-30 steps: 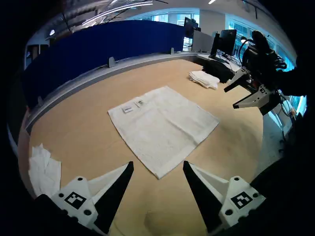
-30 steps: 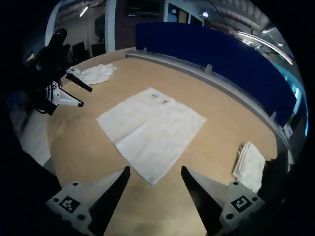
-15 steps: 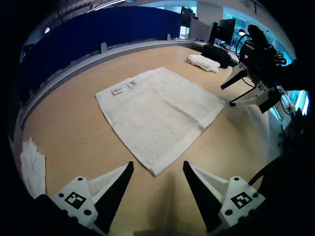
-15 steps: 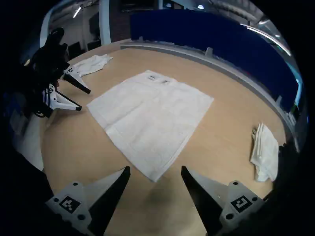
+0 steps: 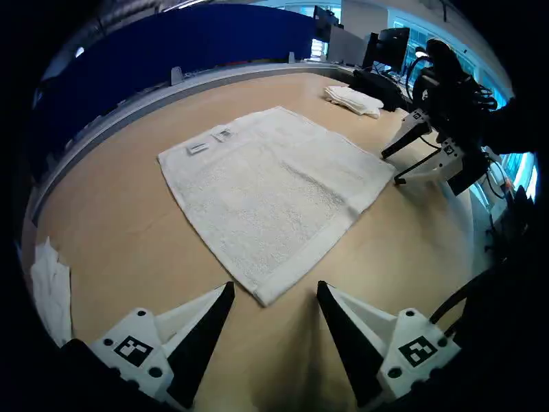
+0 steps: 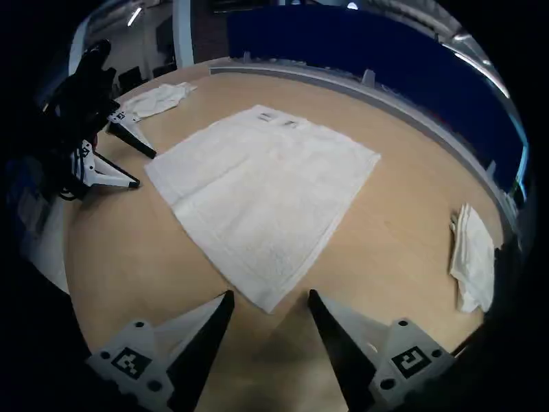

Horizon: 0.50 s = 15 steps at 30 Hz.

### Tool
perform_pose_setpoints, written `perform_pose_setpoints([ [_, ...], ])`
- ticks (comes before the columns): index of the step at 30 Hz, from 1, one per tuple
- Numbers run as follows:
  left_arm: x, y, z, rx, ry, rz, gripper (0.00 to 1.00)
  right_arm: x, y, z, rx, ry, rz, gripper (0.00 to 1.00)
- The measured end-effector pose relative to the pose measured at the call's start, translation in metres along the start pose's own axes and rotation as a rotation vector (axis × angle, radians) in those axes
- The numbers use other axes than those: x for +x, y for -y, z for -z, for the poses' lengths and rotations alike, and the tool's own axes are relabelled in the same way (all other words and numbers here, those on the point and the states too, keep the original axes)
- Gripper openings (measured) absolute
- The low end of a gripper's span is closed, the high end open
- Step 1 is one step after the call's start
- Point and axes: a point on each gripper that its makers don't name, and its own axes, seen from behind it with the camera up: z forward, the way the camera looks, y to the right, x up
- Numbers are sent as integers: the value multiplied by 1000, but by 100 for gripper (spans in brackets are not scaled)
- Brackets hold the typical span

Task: Fold towel

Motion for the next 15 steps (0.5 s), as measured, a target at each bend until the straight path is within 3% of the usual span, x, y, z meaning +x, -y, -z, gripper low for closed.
perform_pose_setpoints([
  [6, 0, 7, -2, 28, 1, -2, 74, 1, -2, 0, -7, -6, -14, 64],
  [12, -1, 13, -1, 58, 3, 9, 53, 1, -1, 1, -15, -6, -20, 45],
  [15, -1, 13, -1, 57, 7, 10, 51, 0, 1, 1, -13, -5, -18, 41],
])
